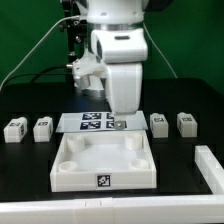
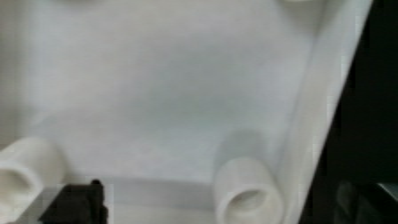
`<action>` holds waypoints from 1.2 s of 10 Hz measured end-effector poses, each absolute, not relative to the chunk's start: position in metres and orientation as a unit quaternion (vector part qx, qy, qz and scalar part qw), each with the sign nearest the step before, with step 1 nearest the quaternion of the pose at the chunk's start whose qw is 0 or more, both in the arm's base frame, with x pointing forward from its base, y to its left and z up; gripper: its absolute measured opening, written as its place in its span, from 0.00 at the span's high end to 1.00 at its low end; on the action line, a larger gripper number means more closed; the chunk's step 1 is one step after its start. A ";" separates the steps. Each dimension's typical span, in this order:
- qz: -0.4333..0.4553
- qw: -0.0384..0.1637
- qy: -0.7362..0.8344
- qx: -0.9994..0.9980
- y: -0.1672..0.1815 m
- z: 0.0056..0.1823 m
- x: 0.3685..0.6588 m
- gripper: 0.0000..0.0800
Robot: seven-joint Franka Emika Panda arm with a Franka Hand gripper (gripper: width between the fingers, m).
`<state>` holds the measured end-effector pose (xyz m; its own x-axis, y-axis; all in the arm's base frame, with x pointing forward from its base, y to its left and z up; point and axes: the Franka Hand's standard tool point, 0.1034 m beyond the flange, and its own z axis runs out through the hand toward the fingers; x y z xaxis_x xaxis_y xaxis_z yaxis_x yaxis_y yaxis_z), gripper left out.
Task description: Assemble one leg
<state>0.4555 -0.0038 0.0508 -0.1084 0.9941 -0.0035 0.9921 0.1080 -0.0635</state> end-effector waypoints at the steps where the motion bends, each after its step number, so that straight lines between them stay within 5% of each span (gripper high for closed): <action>1: 0.022 0.023 -0.740 -0.672 -0.009 0.038 0.453 0.19; 3: 0.022 0.031 -0.734 -0.678 -0.014 0.017 0.458 0.19; 6: 0.022 0.032 -0.728 -0.684 -0.014 0.014 0.459 0.19; 10: 0.022 0.032 -0.728 -0.684 -0.014 0.014 0.459 0.88; 12: 0.020 0.030 -0.728 -0.685 -0.014 0.014 0.461 0.92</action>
Offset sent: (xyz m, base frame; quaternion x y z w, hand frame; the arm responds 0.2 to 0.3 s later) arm 0.0114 0.0001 -0.0195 0.0198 0.0015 0.0264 0.9995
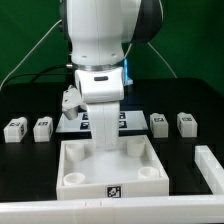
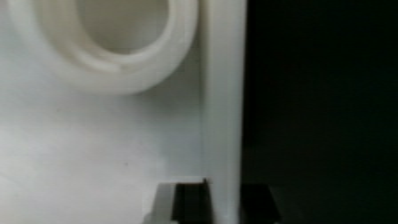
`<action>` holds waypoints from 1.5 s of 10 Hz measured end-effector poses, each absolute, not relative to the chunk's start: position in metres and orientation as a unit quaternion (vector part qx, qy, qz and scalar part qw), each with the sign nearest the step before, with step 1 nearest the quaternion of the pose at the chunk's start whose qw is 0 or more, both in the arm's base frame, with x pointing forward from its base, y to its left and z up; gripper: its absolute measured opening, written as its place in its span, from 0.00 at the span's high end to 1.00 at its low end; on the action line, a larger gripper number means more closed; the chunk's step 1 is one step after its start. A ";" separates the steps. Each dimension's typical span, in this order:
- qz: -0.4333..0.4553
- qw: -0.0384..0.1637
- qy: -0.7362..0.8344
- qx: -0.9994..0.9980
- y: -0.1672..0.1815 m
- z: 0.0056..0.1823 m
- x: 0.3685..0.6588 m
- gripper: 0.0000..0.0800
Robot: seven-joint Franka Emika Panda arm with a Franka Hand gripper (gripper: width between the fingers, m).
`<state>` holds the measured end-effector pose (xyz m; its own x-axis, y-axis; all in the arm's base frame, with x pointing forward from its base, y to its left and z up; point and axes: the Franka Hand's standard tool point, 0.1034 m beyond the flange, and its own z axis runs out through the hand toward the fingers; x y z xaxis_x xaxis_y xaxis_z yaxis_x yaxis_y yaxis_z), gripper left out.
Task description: Assemble one leg
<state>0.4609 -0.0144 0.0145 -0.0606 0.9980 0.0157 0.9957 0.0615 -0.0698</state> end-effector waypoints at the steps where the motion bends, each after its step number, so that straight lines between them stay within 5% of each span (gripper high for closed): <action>1: 0.020 0.030 -0.728 -0.685 -0.014 0.015 0.461 0.92; 7: 0.019 0.029 -0.725 -0.688 -0.010 0.015 0.463 0.92; 12: 0.007 0.032 -0.711 -0.702 0.065 0.020 0.496 0.92; 15: 0.015 0.039 -0.704 -0.709 0.065 0.014 0.496 0.92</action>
Offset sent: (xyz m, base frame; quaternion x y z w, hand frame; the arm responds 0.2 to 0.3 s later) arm 0.0000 0.0000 0.0000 0.0000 0.0000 0.0000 1.0000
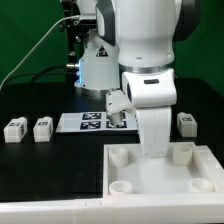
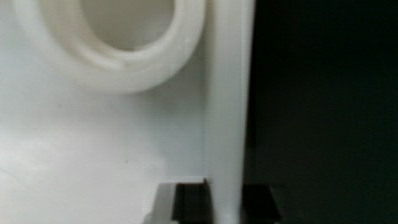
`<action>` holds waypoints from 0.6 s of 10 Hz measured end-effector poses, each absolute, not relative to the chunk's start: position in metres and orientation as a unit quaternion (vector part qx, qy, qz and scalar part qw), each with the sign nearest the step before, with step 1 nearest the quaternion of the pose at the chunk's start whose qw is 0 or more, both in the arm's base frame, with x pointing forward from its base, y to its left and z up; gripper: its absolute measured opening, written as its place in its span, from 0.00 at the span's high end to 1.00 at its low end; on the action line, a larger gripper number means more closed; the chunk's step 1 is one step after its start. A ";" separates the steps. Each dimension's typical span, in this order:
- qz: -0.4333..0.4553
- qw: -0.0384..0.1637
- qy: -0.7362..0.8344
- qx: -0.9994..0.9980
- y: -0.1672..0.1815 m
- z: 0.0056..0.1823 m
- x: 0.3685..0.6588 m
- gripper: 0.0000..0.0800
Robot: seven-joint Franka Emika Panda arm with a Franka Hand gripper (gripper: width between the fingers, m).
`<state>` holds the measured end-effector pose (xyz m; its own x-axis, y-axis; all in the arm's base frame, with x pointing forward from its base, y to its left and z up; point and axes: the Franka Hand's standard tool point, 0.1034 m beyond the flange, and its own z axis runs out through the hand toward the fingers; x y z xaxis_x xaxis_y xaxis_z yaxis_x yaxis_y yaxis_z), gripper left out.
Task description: Assemble one leg
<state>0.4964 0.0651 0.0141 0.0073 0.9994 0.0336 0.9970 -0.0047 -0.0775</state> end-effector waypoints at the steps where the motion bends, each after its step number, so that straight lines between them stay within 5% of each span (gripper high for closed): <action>1: 0.016 0.040 -0.704 -0.709 0.065 0.014 0.496 0.92; 2: 0.016 0.040 -0.703 -0.709 0.065 0.014 0.496 0.92; 3: 0.016 0.040 -0.703 -0.710 0.064 0.014 0.496 0.68; 4: 0.016 0.040 -0.703 -0.710 0.064 0.014 0.496 0.68; 6: 0.016 0.040 -0.703 -0.710 0.064 0.014 0.496 0.29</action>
Offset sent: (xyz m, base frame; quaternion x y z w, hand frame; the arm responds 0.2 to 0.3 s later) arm 0.0000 0.0000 0.0000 0.0000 0.0000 0.0000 1.0000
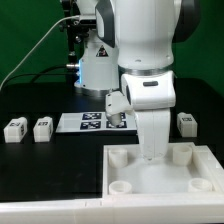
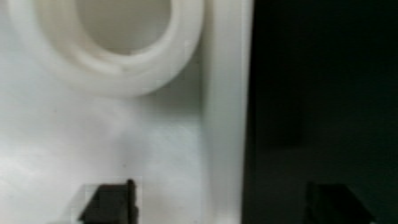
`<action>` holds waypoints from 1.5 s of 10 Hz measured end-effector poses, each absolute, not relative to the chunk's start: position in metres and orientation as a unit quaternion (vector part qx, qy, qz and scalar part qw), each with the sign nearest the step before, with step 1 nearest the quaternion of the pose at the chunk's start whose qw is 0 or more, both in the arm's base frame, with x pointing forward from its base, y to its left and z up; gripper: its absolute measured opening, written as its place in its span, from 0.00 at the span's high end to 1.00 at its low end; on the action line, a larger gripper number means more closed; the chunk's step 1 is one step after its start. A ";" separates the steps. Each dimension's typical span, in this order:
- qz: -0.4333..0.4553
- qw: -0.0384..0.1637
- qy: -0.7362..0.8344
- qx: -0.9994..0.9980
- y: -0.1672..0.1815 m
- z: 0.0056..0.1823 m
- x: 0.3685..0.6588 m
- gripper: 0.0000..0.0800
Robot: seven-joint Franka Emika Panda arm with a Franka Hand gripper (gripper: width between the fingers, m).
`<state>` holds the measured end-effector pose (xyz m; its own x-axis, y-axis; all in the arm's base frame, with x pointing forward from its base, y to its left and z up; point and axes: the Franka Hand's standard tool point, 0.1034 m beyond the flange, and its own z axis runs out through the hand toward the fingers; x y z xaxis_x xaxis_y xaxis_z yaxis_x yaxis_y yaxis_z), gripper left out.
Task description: Assemble one leg
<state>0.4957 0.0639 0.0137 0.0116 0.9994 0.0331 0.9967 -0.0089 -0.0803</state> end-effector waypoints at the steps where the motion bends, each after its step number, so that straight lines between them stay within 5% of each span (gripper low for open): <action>1: 0.016 0.040 -0.703 -0.710 0.064 0.014 0.496 0.29; 2: 0.016 0.040 -0.703 -0.710 0.064 0.014 0.496 0.20; 9: 0.018 0.040 -0.701 -0.712 0.061 0.016 0.496 0.19; 15: 0.031 0.029 -0.482 -0.875 0.108 0.055 0.460 0.19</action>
Offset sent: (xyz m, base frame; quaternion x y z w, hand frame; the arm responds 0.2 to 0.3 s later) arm 0.0000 0.0000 0.0000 0.0000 0.0000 0.0000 1.0000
